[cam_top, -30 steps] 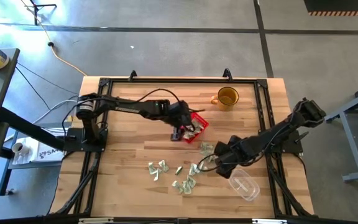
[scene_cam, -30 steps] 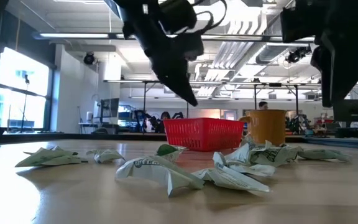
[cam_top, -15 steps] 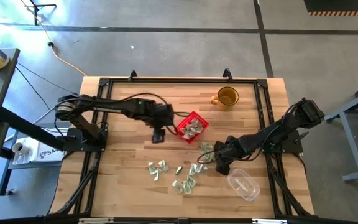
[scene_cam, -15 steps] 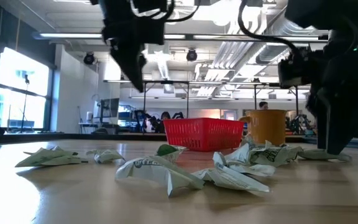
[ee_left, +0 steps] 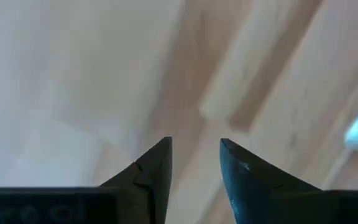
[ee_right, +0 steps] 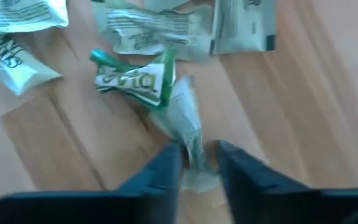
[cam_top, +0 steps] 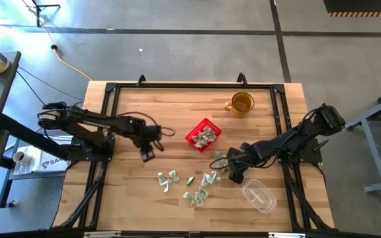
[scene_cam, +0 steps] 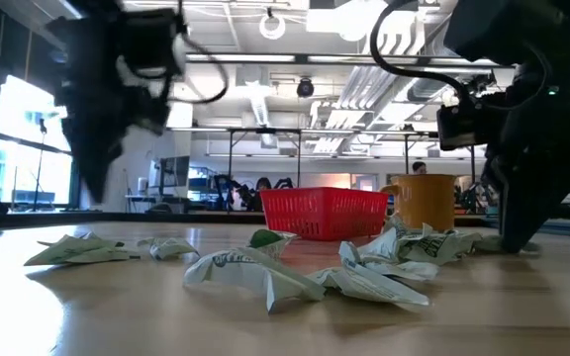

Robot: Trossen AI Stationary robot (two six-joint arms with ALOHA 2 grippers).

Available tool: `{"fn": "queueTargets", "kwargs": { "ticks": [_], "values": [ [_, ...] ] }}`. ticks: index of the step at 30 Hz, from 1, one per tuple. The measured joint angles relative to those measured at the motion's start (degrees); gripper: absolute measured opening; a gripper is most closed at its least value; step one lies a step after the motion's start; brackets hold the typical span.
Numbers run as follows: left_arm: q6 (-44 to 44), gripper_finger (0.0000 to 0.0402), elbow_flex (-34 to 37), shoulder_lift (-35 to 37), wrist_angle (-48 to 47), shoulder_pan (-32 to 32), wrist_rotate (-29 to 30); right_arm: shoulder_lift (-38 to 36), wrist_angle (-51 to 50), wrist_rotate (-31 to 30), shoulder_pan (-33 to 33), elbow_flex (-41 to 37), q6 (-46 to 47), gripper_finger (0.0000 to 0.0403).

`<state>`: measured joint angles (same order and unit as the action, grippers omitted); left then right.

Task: Pick and place items into bin
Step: Put the white stevia packet into the red bin

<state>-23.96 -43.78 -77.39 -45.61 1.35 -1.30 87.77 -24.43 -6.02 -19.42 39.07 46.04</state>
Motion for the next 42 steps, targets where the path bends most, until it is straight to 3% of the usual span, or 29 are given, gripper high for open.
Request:
{"fn": "queueTargets", "kwargs": {
  "ticks": [2,4,7,11,16,20,25,30,36,39,42],
  "values": [
    [-2.7,0.0162,3.2,0.7,0.0,-1.4,-3.1,0.0,-0.8,1.2,0.5,0.0,0.9,0.0040],
    [-5.4,0.0161,5.2,1.6,1.4,-3.4,-5.6,-0.5,-2.0,2.9,1.0,0.2,2.6,0.0012],
    [-8.2,0.0162,5.7,3.6,3.1,-7.3,-6.5,-1.5,-8.1,1.4,1.6,2.7,3.5,0.0017],
    [-10.8,0.0163,4.4,7.6,4.9,-12.1,-4.3,-3.3,-15.8,-7.1,3.6,10.2,2.0,0.0004],
    [-17.0,0.0163,4.4,11.0,10.2,-15.8,-4.1,-2.9,-12.9,-13.1,11.5,16.5,-7.3,0.0003],
    [-19.7,0.0163,4.7,9.9,15.2,-17.3,-4.2,0.2,-7.0,-8.1,19.6,17.9,-15.9,0.0006],
    [-24.4,0.0163,5.0,7.1,16.4,-18.3,-6.1,4.5,-3.9,0.1,25.1,18.2,-19.3,0.0011],
    [-27.9,0.0163,5.0,5.5,17.3,-20.6,-6.7,5.0,5.0,3.3,26.3,20.3,-16.1,0.0071],
    [-28.0,0.0163,5.0,2.6,24.3,-23.9,-3.6,4.8,0.4,0.8,24.4,25.8,-17.5,0.0210],
    [-20.5,0.0163,5.0,1.6,25.4,-26.3,2.5,4.8,-4.6,0.2,22.4,27.3,-22.2,0.0278],
    [-5.1,0.0163,5.0,1.5,28.9,-27.5,8.5,4.8,-7.5,-0.8,18.6,27.8,-26.9,0.0326]
  ]
}}
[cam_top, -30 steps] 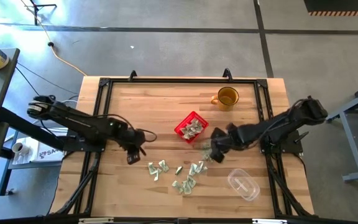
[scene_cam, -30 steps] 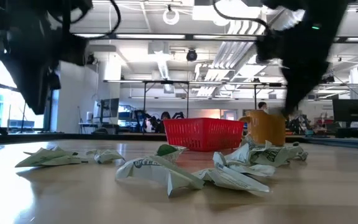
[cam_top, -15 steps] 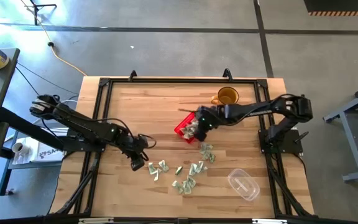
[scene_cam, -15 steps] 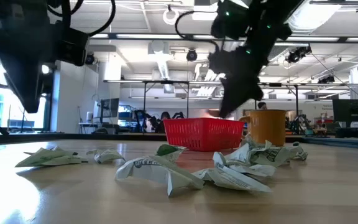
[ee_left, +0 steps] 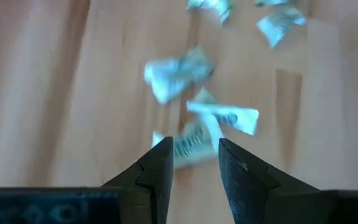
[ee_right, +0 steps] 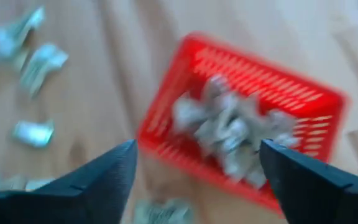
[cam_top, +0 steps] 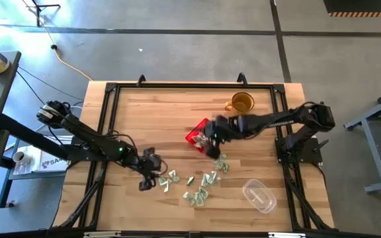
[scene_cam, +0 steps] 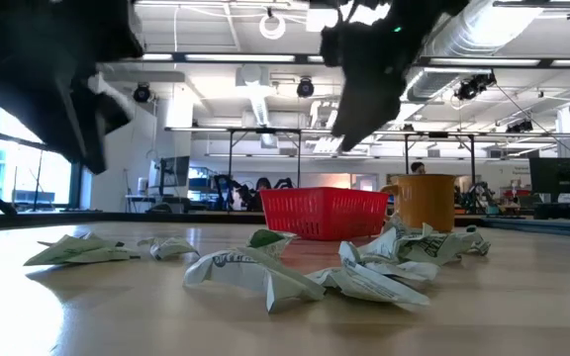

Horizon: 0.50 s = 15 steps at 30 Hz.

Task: Pick and place items into bin
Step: Put the white stevia packet into the red bin

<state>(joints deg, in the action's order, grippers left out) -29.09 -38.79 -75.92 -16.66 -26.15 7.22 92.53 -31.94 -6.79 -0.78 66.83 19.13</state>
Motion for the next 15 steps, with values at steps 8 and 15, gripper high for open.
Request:
{"fn": "queueTargets", "kwargs": {
  "ticks": [8,15],
  "values": [
    [29.9,0.0163,0.0,-6.4,3.6,0.3,-5.2,0.0,-9.6,-1.8,-7.3,-0.1,7.3,0.0378],
    [38.4,0.0163,-0.6,-12.3,4.8,0.3,-3.6,0.0,-13.0,-4.0,-12.4,-0.2,15.0,0.0379]
  ]
}}
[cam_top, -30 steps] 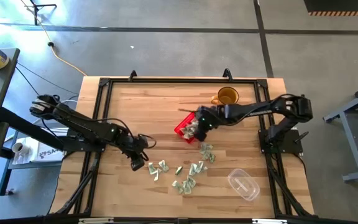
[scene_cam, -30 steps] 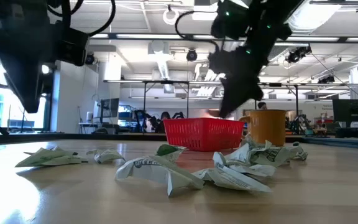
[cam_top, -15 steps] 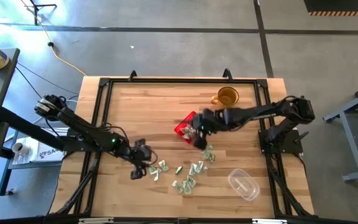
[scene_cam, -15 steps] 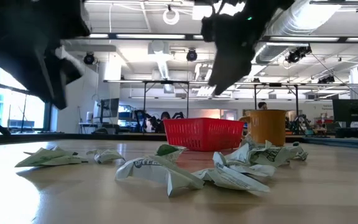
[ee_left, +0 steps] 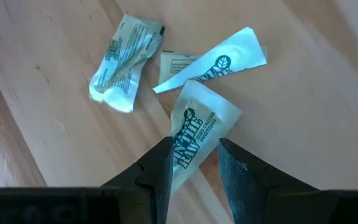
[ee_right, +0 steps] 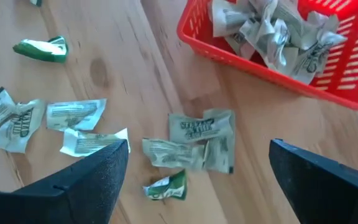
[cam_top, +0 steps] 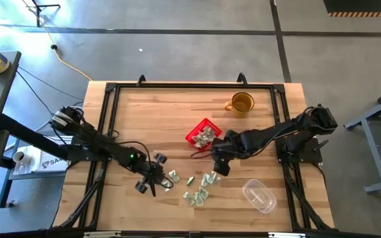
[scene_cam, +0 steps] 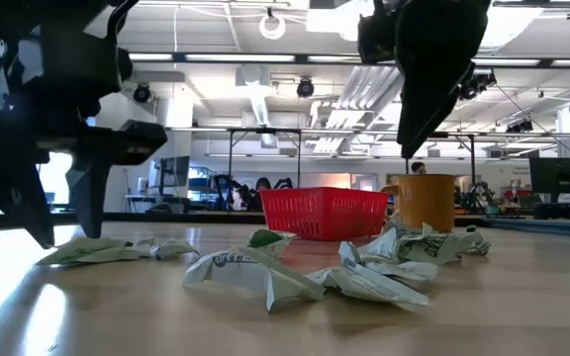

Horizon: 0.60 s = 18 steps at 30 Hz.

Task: Pick and place items into bin
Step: Put the white stevia packet into the red bin

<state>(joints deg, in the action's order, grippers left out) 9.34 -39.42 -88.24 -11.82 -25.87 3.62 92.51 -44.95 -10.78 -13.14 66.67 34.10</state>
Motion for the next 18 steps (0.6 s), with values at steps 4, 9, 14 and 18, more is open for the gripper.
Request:
{"fn": "queueTargets", "kwargs": {
  "ticks": [4,9,14,18],
  "values": [
    [0.8,0.0163,-0.1,-0.5,0.0,0.0,1.2,0.0,-0.7,-1.4,-1.6,0.0,2.6,0.0379],
    [1.0,0.0163,-0.1,2.2,-3.5,0.0,7.0,0.0,-2.0,-1.6,-1.9,0.0,4.0,0.0379],
    [2.0,0.0163,-0.1,2.9,-4.9,0.0,7.8,0.0,-2.8,-2.7,-1.3,0.0,3.7,0.0379],
    [2.1,0.0164,0.1,2.9,-4.5,1.8,6.8,0.0,-2.7,-2.7,0.1,-0.1,3.1,0.0379]
  ]
}}
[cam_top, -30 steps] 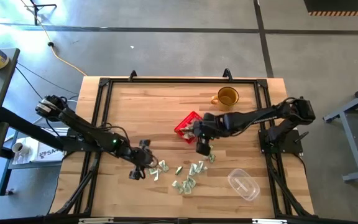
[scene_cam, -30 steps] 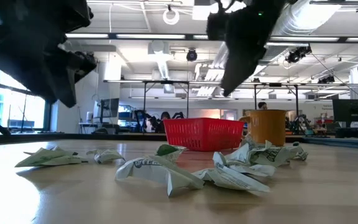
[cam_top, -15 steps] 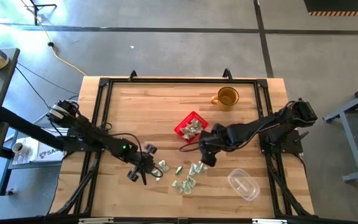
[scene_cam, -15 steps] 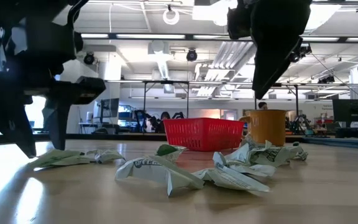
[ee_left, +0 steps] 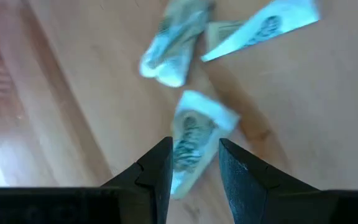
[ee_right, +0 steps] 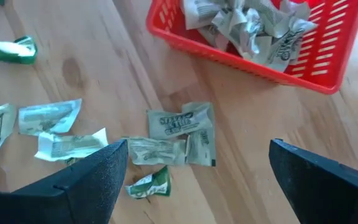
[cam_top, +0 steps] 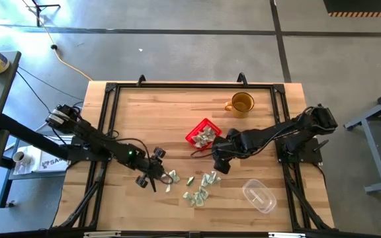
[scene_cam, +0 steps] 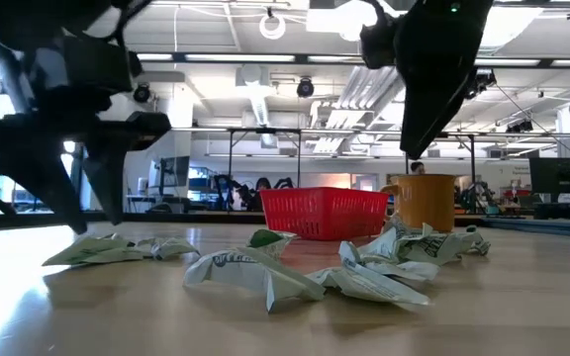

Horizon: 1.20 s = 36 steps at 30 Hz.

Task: Pick and place items into bin
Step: Put the white stevia packet into the red bin

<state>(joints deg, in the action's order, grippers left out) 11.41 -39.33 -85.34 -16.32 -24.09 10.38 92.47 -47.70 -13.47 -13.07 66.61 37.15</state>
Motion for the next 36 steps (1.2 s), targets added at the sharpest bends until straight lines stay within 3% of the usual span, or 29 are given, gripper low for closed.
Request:
{"fn": "queueTargets", "kwargs": {
  "ticks": [8,17,21,26,31,36],
  "values": [
    [3.7,0.0164,-0.2,-3.3,2.4,8.2,-4.1,0.0,0.1,0.7,2.6,0.0,-2.1,0.0378],
    [3.8,0.0163,-0.3,-3.4,-2.1,8.4,-14.6,0.0,-0.5,0.2,2.7,0.0,-2.5,0.0378],
    [5.6,0.0129,-0.2,-3.5,-2.7,8.6,-13.5,0.0,-0.5,-0.3,3.3,0.0,-2.9,0.0378],
    [10.8,0.0025,-0.2,-3.5,-2.8,11.3,-12.7,0.0,-1.2,-0.2,3.8,0.0,-3.1,0.0378],
    [14.2,0.0044,-4.1,-4.1,-6.1,16.8,-6.3,-0.6,-6.1,-1.9,1.4,0.0,-1.0,0.0378],
    [19.6,0.0023,-17.0,-3.8,-8.3,23.2,-2.6,-3.5,-11.5,-6.5,-3.2,0.0,8.0,0.0372]
  ]
}}
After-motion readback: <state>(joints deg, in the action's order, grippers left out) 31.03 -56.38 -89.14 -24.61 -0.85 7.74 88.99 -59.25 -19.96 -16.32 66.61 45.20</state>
